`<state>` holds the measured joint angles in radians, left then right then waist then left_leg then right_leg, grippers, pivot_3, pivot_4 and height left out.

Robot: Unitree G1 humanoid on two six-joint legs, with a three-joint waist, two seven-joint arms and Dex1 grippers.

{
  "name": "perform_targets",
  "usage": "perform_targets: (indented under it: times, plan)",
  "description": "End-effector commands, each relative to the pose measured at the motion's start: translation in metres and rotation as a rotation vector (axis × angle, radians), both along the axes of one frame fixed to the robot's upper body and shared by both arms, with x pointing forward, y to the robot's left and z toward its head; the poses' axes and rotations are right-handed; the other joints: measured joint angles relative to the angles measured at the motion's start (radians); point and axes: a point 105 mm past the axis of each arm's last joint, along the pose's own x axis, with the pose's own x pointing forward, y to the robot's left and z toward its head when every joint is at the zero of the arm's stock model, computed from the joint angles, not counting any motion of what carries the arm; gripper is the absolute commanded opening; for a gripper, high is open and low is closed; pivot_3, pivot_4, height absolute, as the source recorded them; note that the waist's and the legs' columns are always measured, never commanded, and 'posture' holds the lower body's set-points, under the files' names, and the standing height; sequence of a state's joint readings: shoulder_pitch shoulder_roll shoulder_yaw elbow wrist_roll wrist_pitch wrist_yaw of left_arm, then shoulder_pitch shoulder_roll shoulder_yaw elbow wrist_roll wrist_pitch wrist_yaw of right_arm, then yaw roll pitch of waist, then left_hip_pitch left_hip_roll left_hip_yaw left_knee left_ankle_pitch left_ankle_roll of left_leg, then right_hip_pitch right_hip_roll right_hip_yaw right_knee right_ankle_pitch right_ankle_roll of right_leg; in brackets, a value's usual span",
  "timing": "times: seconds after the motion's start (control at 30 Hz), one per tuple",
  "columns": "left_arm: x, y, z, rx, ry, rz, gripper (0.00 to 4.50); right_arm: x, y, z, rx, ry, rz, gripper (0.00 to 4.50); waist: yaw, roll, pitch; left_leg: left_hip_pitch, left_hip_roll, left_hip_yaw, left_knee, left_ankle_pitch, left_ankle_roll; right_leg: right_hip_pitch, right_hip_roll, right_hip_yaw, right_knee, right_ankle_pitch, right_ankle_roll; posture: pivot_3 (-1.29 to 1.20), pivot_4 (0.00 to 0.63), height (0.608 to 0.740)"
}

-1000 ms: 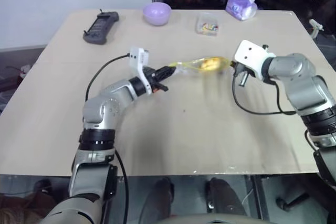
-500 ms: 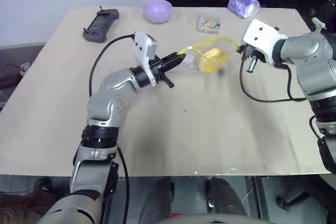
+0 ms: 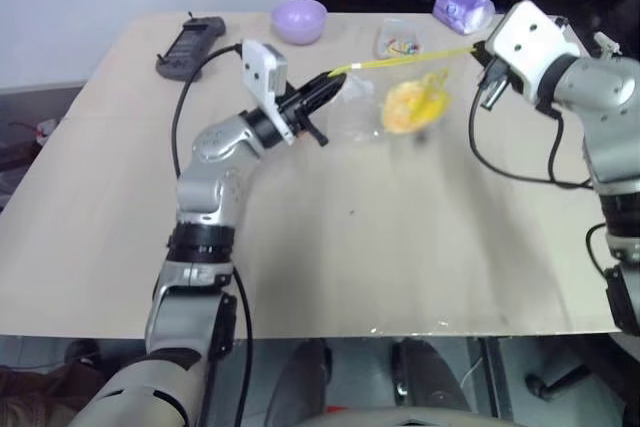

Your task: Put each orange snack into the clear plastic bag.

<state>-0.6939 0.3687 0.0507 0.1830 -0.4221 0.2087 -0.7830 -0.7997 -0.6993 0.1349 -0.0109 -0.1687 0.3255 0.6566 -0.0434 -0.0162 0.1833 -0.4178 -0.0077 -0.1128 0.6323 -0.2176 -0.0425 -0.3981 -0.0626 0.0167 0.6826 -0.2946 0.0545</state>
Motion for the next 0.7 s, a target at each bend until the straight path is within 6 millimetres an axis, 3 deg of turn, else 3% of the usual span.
perform_targets:
  times: [0.03,0.07,0.17,0.27,0.3,0.43,0.47,0.57,0.7]
  plan:
    - [-0.016,0.011,-0.01,0.084,-0.074,0.022,0.0,-0.02,-0.012,-0.02,0.036,-0.009,-0.061,0.04,0.003,0.0,-0.001,0.0,0.0,-0.001,-0.001,0.0,0.0,0.0,0.0,-0.001,0.0,0.0,0.0,0.0,0.15,0.718]
    - [-0.022,0.01,-0.022,0.108,-0.06,0.015,0.0,-0.027,-0.007,-0.045,0.022,0.034,-0.039,0.04,0.005,0.0,-0.001,0.0,0.0,-0.001,0.001,0.0,0.0,0.0,0.0,-0.001,0.0,0.0,0.0,0.0,0.15,0.718]
    - [-0.034,0.008,-0.047,0.19,-0.045,0.006,0.0,-0.046,0.005,-0.092,-0.005,0.102,-0.005,0.04,0.008,0.0,-0.001,-0.001,-0.001,-0.001,0.0,-0.001,0.001,0.0,-0.001,-0.001,-0.001,0.0,0.0,0.0,0.15,0.718]
    - [-0.043,0.008,-0.062,0.227,-0.036,0.014,0.0,-0.058,0.01,-0.119,-0.01,0.144,-0.007,0.85,0.007,0.0,0.0,0.0,-0.001,0.0,0.003,-0.001,0.002,0.001,-0.001,0.001,0.005,0.0,0.0,0.0,0.15,0.718]
    - [-0.046,0.007,-0.065,0.236,-0.04,0.01,0.0,-0.061,0.01,-0.122,-0.001,0.153,-0.016,1.35,0.007,0.0,0.0,0.002,-0.001,0.001,0.004,-0.003,0.005,0.001,-0.001,0.002,0.008,0.0,0.0,0.0,0.15,0.718]
    - [-0.049,0.008,-0.067,0.275,-0.068,0.022,0.0,-0.072,0.004,-0.115,0.036,0.152,-0.028,2.97,0.007,0.0,0.0,0.005,0.0,0.0,0.007,-0.004,0.007,0.002,0.001,0.001,0.014,0.0,0.0,0.0,0.15,0.718]
    - [-0.049,0.008,-0.067,0.287,-0.083,0.028,0.0,-0.079,0.005,-0.108,0.0,0.139,0.013,2.97,0.007,0.0,-0.001,0.006,0.0,-0.001,0.008,-0.003,0.007,0.003,0.002,0.001,0.014,0.0,0.0,0.0,0.15,0.718]
    - [-0.049,0.007,-0.065,0.352,-0.167,0.041,0.0,-0.098,0.042,-0.058,0.11,0.093,0.208,2.97,0.003,0.001,0.0,0.005,0.0,-0.001,0.011,-0.004,0.007,0.004,0.002,0.001,0.014,0.0,0.001,0.0,0.15,0.718]
    - [-0.049,0.004,-0.066,0.387,-0.224,0.033,0.0,-0.101,0.084,-0.056,0.072,0.117,0.351,2.97,0.002,-0.001,-0.002,0.005,0.001,-0.001,0.011,-0.004,0.007,0.004,0.003,0.001,0.014,0.001,0.001,0.0,0.15,0.718]
